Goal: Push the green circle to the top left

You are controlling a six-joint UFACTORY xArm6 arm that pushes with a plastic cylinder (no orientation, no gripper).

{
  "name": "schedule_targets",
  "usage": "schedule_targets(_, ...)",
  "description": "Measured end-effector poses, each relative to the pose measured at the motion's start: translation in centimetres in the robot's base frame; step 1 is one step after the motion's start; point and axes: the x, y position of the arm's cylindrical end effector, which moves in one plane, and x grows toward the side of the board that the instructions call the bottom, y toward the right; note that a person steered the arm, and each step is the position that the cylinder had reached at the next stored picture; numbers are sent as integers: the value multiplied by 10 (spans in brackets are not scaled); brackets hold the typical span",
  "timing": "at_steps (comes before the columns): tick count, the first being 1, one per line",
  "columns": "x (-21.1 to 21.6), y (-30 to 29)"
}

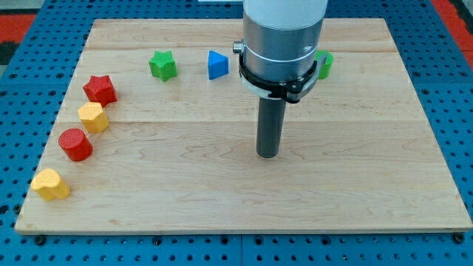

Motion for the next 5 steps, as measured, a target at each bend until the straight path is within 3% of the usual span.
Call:
schedule_targets(3,-6,31)
schedule_targets(5,-139,103)
